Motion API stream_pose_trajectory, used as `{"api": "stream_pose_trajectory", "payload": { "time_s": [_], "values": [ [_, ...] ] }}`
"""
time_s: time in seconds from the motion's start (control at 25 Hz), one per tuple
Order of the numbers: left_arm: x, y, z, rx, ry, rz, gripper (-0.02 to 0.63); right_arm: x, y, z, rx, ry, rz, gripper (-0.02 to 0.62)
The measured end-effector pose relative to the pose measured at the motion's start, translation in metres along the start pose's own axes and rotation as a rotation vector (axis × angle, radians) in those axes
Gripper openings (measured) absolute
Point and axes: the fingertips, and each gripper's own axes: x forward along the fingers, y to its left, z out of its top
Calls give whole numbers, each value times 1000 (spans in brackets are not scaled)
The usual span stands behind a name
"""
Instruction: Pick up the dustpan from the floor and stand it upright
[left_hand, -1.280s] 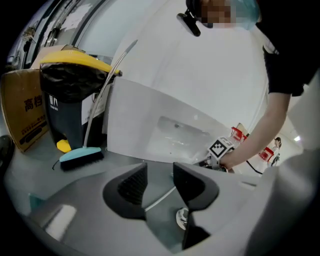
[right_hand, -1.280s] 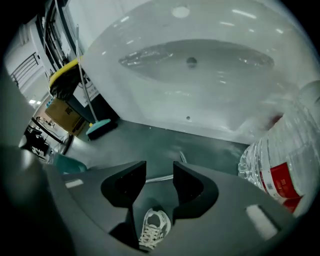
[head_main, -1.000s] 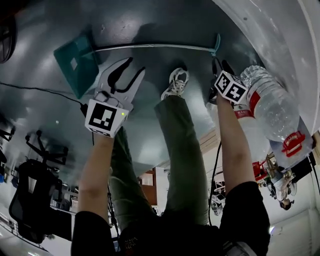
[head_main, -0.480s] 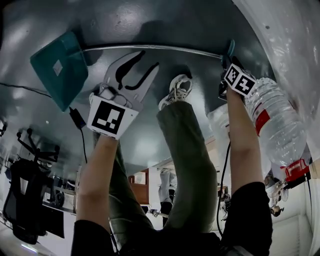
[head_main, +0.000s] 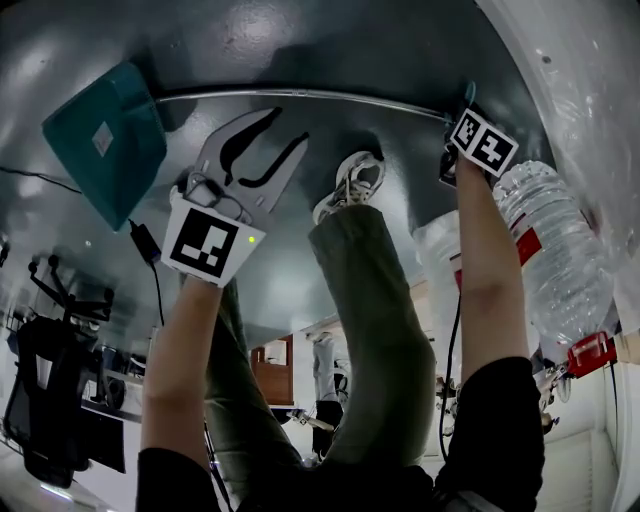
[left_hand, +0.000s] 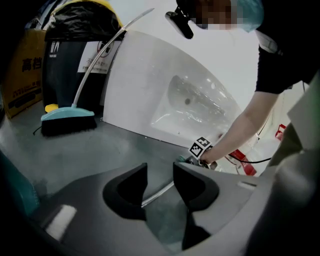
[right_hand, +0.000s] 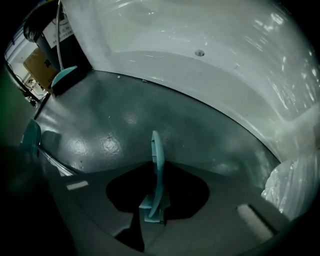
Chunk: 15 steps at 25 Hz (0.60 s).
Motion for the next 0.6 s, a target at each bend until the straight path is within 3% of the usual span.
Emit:
{"api": "stream_pose_trajectory", "payload": {
  "time_s": [0.2, 0.6],
  "values": [
    [-6, -2, 8, -21, -2, 1, 170, -16, -1, 4, -21, -6, 8, 67],
    [-61, -17, 67, 10, -56, -10, 170, -153, 30, 65, -129, -229, -18, 66]
  ]
}}
